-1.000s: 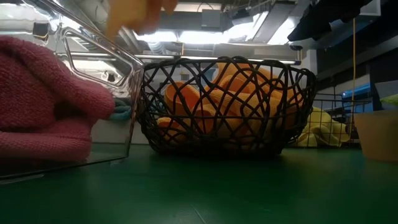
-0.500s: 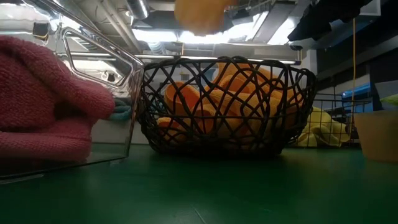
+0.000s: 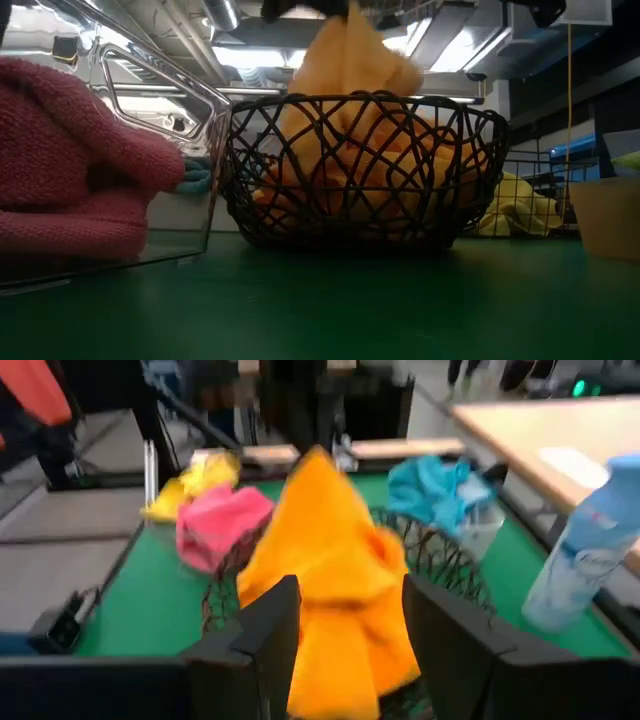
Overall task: Sort microfiber towel by color & place in baskets
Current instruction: Put the orange microfiber towel into the circle wire basket, then put the yellow microfiber towel into the square wire basket
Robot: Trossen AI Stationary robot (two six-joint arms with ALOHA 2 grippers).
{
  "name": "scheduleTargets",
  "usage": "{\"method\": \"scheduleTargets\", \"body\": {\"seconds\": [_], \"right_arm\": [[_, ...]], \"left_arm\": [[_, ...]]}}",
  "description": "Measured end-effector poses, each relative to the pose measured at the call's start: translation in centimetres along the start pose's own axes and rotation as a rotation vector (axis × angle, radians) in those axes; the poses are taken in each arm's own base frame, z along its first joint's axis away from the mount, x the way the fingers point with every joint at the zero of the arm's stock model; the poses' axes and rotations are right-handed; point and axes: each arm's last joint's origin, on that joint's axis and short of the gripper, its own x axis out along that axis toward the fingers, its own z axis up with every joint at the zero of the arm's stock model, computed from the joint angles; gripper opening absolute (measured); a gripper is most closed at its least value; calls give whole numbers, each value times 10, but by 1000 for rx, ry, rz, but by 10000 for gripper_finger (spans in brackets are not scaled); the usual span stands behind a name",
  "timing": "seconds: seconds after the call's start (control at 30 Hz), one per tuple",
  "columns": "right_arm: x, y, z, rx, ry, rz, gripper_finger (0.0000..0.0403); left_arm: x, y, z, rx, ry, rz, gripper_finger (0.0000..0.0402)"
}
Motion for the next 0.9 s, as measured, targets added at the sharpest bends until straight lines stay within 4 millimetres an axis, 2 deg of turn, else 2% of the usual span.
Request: {"method": "scheduleTargets", "body": {"seconds": [0.13,0.37,0.6,0.77,0.9], "right_arm": [[-8,-5,-11,8,-76,-6,176],[1,-9,-50,59,-123,-21,176],[9,-8,-63,84,-121,-20,176],[9,-8,-63,86,-124,-19,176],[9,-8,-63,86,-123,-19,176]], "left_arm": [[24,1,-10,29,100,56,0],[52,2,-19,49,170,100,28],[51,14,-14,1,187,105,80],[40,18,-3,-38,254,-27,115],[26,18,7,-57,300,-114,125]]}}
